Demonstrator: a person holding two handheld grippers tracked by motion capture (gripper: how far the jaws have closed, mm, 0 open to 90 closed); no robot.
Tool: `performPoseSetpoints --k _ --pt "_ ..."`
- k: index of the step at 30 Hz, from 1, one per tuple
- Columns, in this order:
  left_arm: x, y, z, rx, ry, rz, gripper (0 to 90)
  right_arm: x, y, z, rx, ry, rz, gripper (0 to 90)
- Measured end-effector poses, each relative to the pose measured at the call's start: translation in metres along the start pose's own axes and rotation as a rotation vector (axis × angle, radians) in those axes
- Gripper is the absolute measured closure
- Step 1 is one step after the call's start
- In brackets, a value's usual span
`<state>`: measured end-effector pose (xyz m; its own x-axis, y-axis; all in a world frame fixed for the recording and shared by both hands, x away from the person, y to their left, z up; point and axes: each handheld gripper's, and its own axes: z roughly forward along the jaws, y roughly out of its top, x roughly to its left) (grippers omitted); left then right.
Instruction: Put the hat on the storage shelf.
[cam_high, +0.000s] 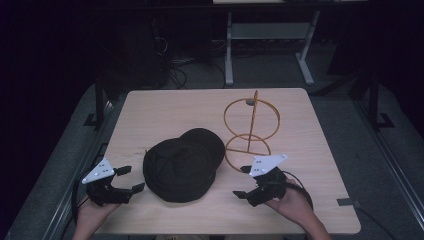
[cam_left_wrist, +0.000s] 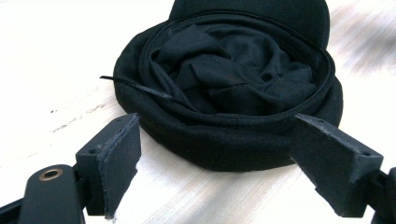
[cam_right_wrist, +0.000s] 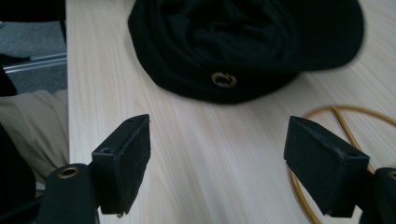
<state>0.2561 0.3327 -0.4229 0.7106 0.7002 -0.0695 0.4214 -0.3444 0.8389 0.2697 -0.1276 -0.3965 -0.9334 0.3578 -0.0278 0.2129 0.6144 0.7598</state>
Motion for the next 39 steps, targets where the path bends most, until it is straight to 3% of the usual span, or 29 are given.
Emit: performPoseSetpoints --k 9,17,27,39 --pt "0.001 -0.001 -0.002 -0.006 0.000 -0.012 16.1 0.005 0.037 0.032 0.030 0.066 -0.102 23.1" --pt "0.002 -0.002 -0.002 -0.013 0.004 -0.021 16.1 0.007 0.058 0.055 0.049 0.103 -0.135 25.5" --pt "0.004 -0.003 -0.003 -0.009 0.007 -0.021 16.1 0.007 0.077 0.074 0.074 0.113 -0.182 30.5" --pt "0.005 -0.003 -0.004 -0.014 0.004 -0.029 16.1 0.018 0.097 0.102 0.126 0.179 -0.233 46.5"
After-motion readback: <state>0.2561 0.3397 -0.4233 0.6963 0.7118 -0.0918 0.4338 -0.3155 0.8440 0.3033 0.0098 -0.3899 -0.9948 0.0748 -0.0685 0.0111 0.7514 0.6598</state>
